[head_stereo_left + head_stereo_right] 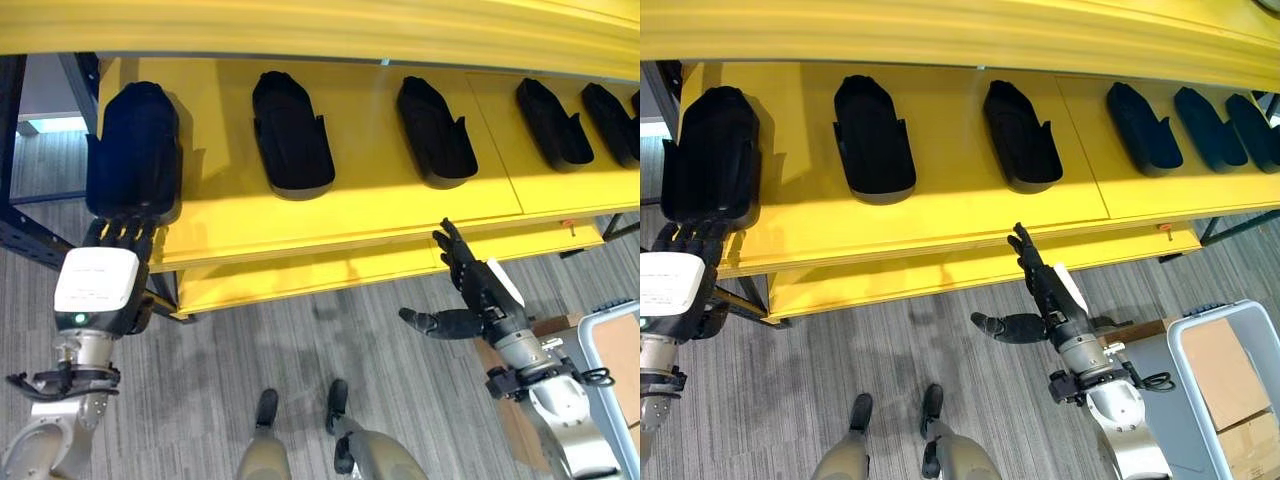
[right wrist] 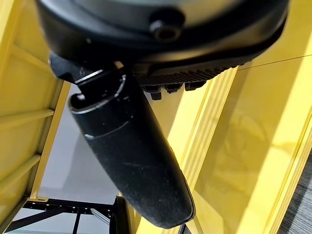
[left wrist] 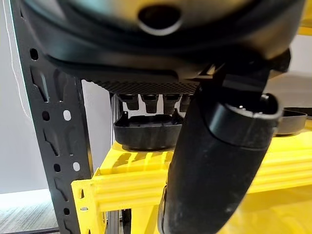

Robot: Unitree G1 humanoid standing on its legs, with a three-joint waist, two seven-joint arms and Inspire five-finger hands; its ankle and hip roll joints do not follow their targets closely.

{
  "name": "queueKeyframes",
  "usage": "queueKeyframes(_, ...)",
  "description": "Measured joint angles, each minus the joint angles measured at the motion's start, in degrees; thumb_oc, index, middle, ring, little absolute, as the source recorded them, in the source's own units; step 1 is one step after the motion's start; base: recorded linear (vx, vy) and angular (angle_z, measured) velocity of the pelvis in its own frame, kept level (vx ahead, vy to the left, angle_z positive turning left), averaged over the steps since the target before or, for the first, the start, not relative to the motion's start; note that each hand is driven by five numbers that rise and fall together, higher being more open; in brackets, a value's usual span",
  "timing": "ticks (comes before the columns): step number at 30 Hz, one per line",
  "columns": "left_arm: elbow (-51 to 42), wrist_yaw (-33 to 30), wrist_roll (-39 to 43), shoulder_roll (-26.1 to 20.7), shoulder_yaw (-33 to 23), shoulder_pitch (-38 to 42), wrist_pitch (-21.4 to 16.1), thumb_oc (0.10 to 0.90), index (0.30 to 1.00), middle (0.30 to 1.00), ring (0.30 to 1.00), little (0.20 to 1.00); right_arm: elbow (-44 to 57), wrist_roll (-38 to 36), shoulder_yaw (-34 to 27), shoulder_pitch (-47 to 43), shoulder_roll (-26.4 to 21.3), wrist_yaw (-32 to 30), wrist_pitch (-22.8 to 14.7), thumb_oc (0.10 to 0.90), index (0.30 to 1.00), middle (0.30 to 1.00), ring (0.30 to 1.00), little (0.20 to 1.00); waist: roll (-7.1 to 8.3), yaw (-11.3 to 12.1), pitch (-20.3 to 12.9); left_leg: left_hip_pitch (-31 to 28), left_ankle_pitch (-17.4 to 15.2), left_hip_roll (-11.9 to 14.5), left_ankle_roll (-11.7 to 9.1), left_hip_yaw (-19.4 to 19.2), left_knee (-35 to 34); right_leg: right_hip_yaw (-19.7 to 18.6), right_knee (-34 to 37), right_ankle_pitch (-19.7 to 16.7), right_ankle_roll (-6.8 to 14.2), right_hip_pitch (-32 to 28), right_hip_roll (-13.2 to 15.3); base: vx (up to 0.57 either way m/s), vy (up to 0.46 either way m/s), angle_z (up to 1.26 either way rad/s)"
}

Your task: Move parts from the plastic box to the shelf.

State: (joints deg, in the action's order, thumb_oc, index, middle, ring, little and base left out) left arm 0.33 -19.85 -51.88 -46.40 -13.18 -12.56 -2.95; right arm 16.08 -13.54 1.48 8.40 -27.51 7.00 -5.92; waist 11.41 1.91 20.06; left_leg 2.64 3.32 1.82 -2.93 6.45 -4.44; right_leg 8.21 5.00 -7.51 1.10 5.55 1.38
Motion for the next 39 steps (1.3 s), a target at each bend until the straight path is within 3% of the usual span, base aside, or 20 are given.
queueKeyframes(29,9.28,0.20,2.18,0.00,2.73,3.00,1.63,0.900,1.000,1.000,1.000,1.000,0.00,0.00,0.05,-0.09,-0.03,-0.01,0.01,0.900,1.000,1.000,1.000,1.000,-0.44,-0.04,0.31,0.04,0.00,0.00,-0.01,0.00,0.12,-0.07,0.00,-0.09,-0.10,-0.04,-0.03,0.00,0.000,0.00)
queueKeyframes(33,11.05,0.20,2.22,0.00,2.74,5.16,1.74,0.900,1.000,1.000,1.000,1.000,0.00,-0.01,0.07,-0.12,-0.04,-0.02,0.01,0.900,1.000,1.000,1.000,1.000,-0.14,-0.18,0.41,0.12,-0.01,0.03,-0.01,0.00,0.12,-0.12,0.00,-0.09,-0.10,0.03,-0.06,0.00,0.000,0.00)
queueKeyframes(39,11.05,0.18,3.37,-0.35,2.74,6.67,2.68,0.900,1.000,1.000,1.000,1.000,0.00,-0.01,0.27,-0.59,-0.04,-0.03,0.01,0.900,1.000,1.000,1.000,1.000,1.91,-0.16,1.22,0.45,-0.03,0.01,0.00,-0.34,0.12,-0.66,-0.01,-0.16,-0.04,0.51,-0.07,0.01,0.013,-0.02)
